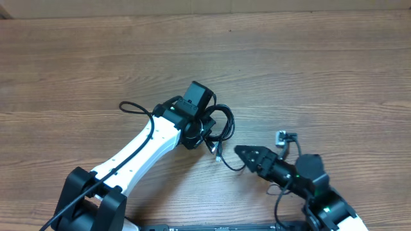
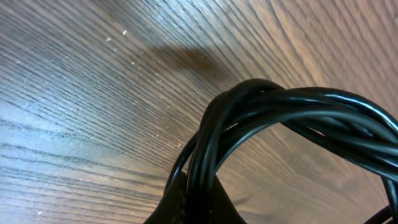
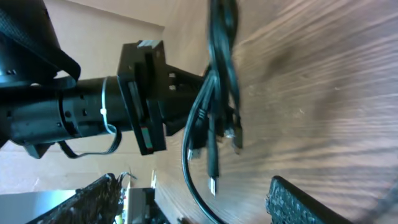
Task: Untangle cables
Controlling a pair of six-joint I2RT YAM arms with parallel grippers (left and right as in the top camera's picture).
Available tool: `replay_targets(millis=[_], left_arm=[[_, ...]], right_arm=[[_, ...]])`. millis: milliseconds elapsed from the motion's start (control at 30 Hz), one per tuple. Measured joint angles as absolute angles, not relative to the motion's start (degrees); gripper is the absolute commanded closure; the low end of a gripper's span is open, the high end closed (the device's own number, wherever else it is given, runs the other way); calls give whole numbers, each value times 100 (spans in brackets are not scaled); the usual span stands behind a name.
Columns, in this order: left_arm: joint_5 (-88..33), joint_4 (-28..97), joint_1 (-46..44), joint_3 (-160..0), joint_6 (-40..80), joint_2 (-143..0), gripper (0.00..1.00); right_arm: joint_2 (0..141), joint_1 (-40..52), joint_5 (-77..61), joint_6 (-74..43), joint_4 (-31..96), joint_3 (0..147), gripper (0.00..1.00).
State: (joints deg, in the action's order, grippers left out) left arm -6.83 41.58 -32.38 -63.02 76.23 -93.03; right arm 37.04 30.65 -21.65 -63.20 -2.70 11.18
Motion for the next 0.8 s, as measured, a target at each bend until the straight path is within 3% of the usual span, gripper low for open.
replay_targets(millis=[133, 267, 433, 467, 800], left_arm=[[-683, 4165, -3326, -6302, 7343, -9303, 96], [-683, 4156, -3426, -6302, 7194, -9303, 96], [-528, 4178, -3492, -6302, 7153, -9303, 95], [-484, 4178, -3489, -6302, 7150, -9303, 96], [-375, 4180, -3489, -6302, 7131, -9303, 96]], right_arm=[[4517, 3564, -1559, -6512, -1175, 1131, 34], [5581, 3763, -1304, -6960, -2265, 1164, 51], [6567, 3854, -1433, -7596, -3258, 1186, 58], [6720, 3870, -1472, -7741, -3398, 1188, 64], [7175, 3916, -1846, -9126, -3605, 1190, 73]])
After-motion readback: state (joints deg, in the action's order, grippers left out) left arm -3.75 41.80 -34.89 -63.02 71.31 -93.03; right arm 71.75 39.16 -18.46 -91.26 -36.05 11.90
